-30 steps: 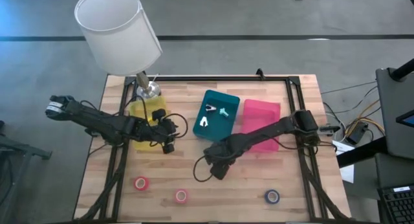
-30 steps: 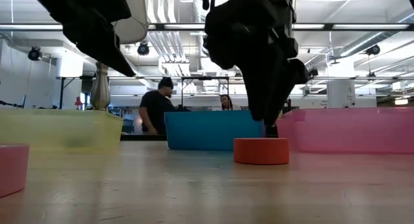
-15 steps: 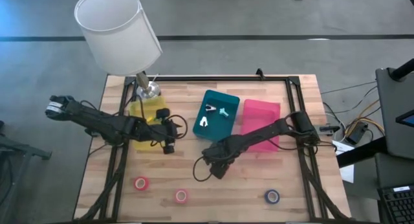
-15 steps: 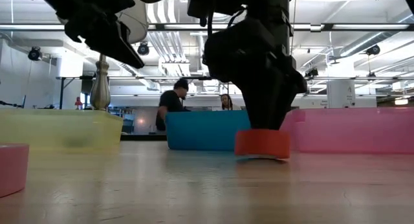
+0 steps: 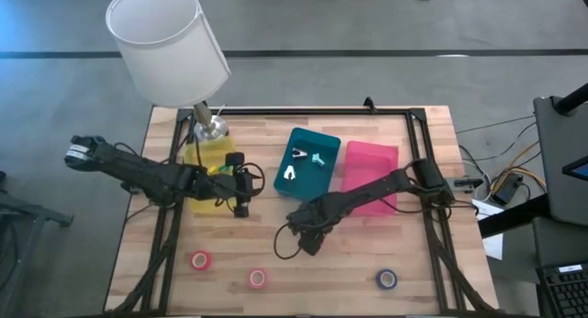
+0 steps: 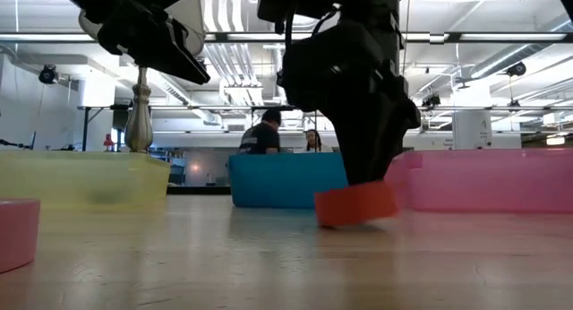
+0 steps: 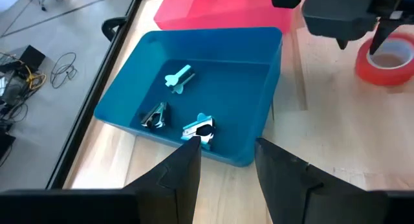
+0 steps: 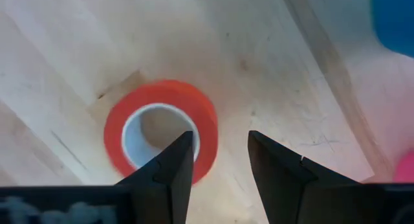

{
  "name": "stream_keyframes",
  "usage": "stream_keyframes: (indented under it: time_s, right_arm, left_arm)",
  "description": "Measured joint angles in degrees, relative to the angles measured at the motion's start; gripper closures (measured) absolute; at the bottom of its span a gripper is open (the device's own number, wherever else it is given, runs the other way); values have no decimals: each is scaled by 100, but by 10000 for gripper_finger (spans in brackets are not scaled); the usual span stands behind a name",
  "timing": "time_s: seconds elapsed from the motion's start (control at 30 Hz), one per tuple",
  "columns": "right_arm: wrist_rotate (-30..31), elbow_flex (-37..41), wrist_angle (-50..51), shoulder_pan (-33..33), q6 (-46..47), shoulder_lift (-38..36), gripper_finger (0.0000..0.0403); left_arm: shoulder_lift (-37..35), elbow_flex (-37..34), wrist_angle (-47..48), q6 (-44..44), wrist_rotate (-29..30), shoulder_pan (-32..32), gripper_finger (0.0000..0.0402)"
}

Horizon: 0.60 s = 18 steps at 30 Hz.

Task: Pick and place Stapler, Stapler remover, tape
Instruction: Put the right orange tape into the pink bin

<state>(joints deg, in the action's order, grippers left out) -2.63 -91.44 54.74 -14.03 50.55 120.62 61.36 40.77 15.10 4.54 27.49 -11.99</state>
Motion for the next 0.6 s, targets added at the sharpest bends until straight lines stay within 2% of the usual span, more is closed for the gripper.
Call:
stream_keyframes:
  time_s: [0.37,0.6]
  right_arm:
    - [29,29,9,1,97,33,262]
    - [265,117,-136,5,133,128,271]
  left_arm:
    - [0,0,-2,-9,0,-2,252]
    - [0,0,-7,-39,0,-2,252]
